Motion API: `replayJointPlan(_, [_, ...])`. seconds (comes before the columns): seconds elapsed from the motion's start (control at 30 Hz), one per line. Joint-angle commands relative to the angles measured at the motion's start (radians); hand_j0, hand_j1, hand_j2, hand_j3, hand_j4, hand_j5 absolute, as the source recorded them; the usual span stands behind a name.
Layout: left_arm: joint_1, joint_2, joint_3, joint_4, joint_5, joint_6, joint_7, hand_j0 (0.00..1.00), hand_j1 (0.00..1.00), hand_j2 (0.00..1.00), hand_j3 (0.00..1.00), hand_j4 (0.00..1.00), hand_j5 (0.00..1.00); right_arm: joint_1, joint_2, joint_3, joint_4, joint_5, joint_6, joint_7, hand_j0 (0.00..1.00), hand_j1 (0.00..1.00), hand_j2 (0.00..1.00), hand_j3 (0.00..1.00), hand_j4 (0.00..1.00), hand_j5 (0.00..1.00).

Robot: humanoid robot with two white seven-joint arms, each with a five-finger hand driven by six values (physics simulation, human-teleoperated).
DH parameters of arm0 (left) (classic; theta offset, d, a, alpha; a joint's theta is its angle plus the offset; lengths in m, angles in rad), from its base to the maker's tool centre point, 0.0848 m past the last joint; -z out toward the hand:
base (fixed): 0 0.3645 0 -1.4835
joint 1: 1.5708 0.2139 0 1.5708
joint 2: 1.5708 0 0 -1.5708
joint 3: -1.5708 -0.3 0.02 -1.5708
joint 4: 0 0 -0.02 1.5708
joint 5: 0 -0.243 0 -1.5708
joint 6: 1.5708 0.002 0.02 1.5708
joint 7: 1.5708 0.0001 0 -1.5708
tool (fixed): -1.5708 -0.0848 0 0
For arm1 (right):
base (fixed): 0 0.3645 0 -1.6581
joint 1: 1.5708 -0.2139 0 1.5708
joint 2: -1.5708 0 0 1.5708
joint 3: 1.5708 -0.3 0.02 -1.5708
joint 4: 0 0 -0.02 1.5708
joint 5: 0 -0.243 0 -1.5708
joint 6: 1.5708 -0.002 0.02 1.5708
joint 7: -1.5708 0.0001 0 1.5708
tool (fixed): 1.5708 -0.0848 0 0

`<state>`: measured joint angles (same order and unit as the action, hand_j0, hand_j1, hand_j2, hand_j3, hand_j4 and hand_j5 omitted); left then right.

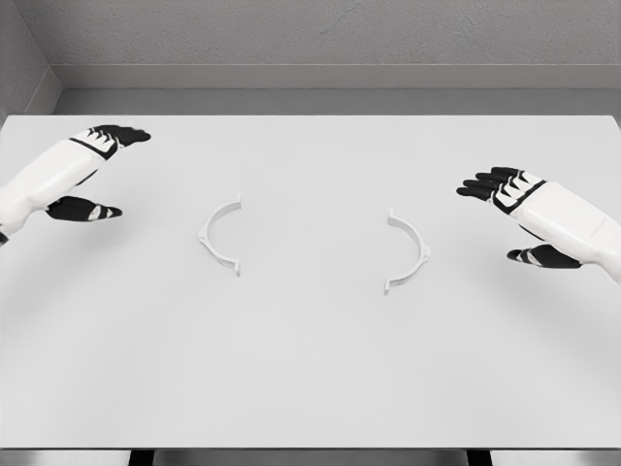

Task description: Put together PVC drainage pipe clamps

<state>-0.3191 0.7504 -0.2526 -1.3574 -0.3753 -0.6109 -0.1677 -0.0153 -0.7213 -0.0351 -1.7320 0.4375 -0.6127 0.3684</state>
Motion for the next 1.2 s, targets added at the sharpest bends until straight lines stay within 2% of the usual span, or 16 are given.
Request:
replayJointPlan(0.0, [0.000,0.024,0.001,0.014,0.007,0.000,-0.001,1.00,1.00,1.00,1.00,1.00,1.00,0.000,-0.001,0.000,0.005,-0.005,0.002,0.000,1.00,1.00,1.00,1.00,1.00,1.00])
replayJointPlan(0.1, [0.000,0.024,0.004,0.017,0.006,0.000,-0.001,1.00,1.00,1.00,1.00,1.00,1.00,0.000,-0.001,0.001,0.011,-0.008,0.002,0.001,1.00,1.00,1.00,1.00,1.00,1.00])
replayJointPlan(0.17, [0.002,0.023,0.003,0.017,0.006,0.000,-0.001,1.00,1.00,1.00,1.00,1.00,1.00,-0.012,0.005,0.009,0.043,-0.007,0.002,0.000,1.00,1.00,1.00,1.00,1.00,1.00])
replayJointPlan(0.27, [0.000,-0.009,-0.014,0.024,-0.005,0.000,-0.003,1.00,1.00,1.00,1.00,1.00,1.00,-0.106,0.033,0.106,0.046,0.075,0.007,0.021,1.00,1.00,1.00,1.00,1.00,1.00])
replayJointPlan(0.3, [-0.002,-0.016,-0.020,0.031,-0.008,0.000,-0.003,1.00,1.00,1.00,1.00,1.00,1.00,-0.129,0.034,0.135,0.054,0.087,0.034,0.023,1.00,1.00,1.00,1.00,1.00,1.00])
replayJointPlan(0.43, [-0.020,-0.052,-0.062,0.067,-0.008,0.000,-0.003,1.00,1.00,1.00,1.00,1.00,1.00,-0.175,0.103,0.181,0.089,0.194,0.090,0.026,1.00,1.00,1.00,1.00,1.00,1.00])
replayJointPlan(0.53, [-0.035,-0.055,-0.062,0.083,-0.008,0.000,-0.003,1.00,1.00,1.00,1.00,1.00,1.00,-0.178,0.112,0.192,0.103,0.204,0.093,0.026,1.00,1.00,1.00,1.00,1.00,1.00])
replayJointPlan(0.57, [-0.113,-0.123,-0.119,0.169,-0.008,0.000,-0.003,1.00,1.00,1.00,1.00,1.00,1.00,-0.179,0.128,0.218,0.109,0.233,0.122,0.026,1.00,1.00,1.00,1.00,1.00,1.00])
replayJointPlan(0.6, [-0.132,-0.138,-0.139,0.178,-0.008,0.000,-0.003,1.00,1.00,1.00,1.00,1.00,1.00,-0.179,0.128,0.219,0.109,0.233,0.123,0.027,1.00,1.00,1.00,1.00,1.00,1.00])
replayJointPlan(0.77, [-0.143,-0.160,-0.142,0.182,-0.008,0.000,-0.003,1.00,1.00,1.00,1.00,1.00,1.00,-0.192,0.132,0.250,0.115,0.250,0.154,0.026,1.00,1.00,1.00,1.00,1.00,1.00])
replayJointPlan(0.9, [-0.144,-0.175,-0.166,0.185,-0.008,0.000,-0.003,1.00,1.00,1.00,1.00,1.00,1.00,-0.229,0.154,0.274,0.158,0.263,0.159,0.027,1.00,1.00,1.00,1.00,1.00,1.00])
replayJointPlan(1.17, [-0.156,-0.190,-0.188,0.242,-0.008,0.000,-0.003,1.00,1.00,1.00,1.00,1.00,1.00,-0.259,0.183,0.305,0.193,0.279,0.159,0.026,1.00,1.00,1.00,1.00,1.00,1.00])
